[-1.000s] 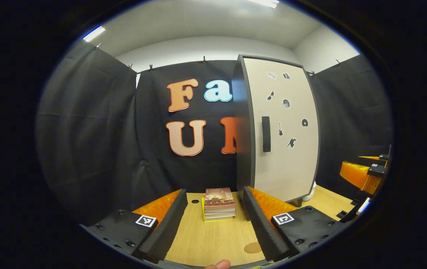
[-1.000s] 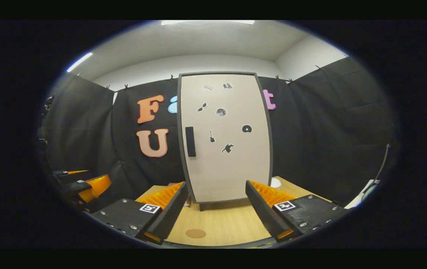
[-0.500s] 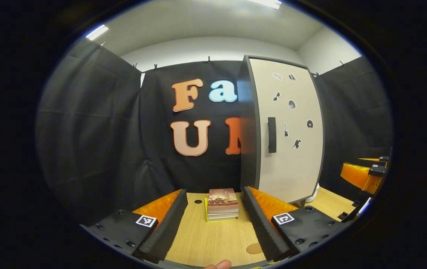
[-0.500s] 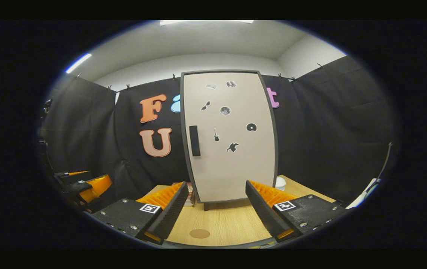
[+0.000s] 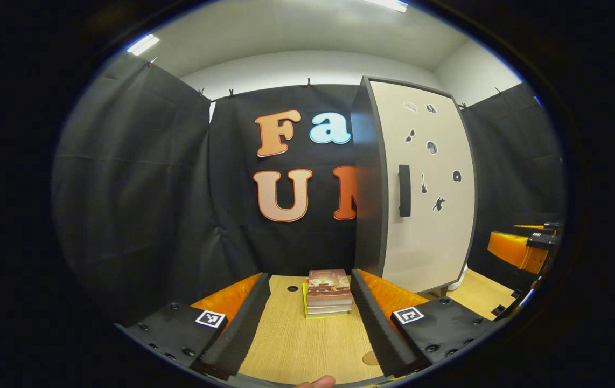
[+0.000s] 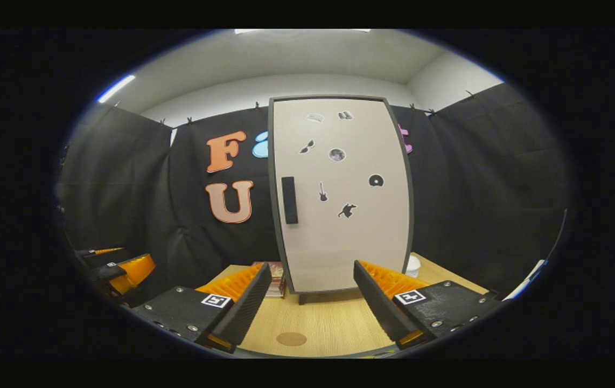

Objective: Open the cabinet door with the right hand, grasp the bottle in the cabinet with the left hand and place it on the coaster, then close the cabinet door with the right hand.

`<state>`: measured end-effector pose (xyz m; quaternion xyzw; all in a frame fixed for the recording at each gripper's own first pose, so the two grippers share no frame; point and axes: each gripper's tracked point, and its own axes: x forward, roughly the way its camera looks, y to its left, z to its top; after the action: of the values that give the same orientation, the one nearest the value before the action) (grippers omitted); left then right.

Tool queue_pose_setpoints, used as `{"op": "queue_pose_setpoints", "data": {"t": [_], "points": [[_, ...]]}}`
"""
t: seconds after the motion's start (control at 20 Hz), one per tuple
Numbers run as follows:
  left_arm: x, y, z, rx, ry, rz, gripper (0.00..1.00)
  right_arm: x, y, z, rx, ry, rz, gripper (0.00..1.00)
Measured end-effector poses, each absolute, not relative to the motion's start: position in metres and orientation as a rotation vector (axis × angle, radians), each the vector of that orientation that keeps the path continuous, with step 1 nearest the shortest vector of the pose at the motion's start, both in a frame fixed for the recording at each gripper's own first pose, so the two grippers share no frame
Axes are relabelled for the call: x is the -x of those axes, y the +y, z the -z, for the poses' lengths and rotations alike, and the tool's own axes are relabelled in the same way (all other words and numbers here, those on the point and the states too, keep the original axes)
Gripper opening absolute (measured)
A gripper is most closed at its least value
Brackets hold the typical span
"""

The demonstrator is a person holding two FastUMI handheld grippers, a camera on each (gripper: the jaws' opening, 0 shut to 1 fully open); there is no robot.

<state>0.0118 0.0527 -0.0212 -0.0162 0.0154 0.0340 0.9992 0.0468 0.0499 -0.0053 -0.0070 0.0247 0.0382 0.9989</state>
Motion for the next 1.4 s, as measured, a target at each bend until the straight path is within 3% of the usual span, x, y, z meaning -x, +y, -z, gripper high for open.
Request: {"op": "queue_pose_setpoints", "data": {"t": [0.55, 1.2, 1.25, 1.3, 1.4], "points": [[-0.04, 0.106, 0.058, 0.049, 0.101, -0.123, 0.97, -0.153, 0.091, -0.016, 0.0, 0.034, -0.113, 0.94], [-0.089, 0.179, 0.088, 0.046, 0.145, -0.2, 0.97, -0.285, 0.104, -0.048, -0.002, 0.006, -0.072, 0.95], [-0.092, 0.184, 0.09, 0.046, 0.152, -0.204, 0.97, -0.293, 0.105, -0.048, 0.0, 0.011, -0.069, 1.0], [-0.093, 0.188, 0.094, 0.043, 0.159, -0.21, 0.98, -0.299, 0.107, -0.047, 0.004, 0.012, -0.071, 0.95], [-0.096, 0.196, 0.101, 0.038, 0.17, -0.215, 0.98, -0.311, 0.107, -0.049, 0.007, -0.005, -0.062, 0.94]]}}
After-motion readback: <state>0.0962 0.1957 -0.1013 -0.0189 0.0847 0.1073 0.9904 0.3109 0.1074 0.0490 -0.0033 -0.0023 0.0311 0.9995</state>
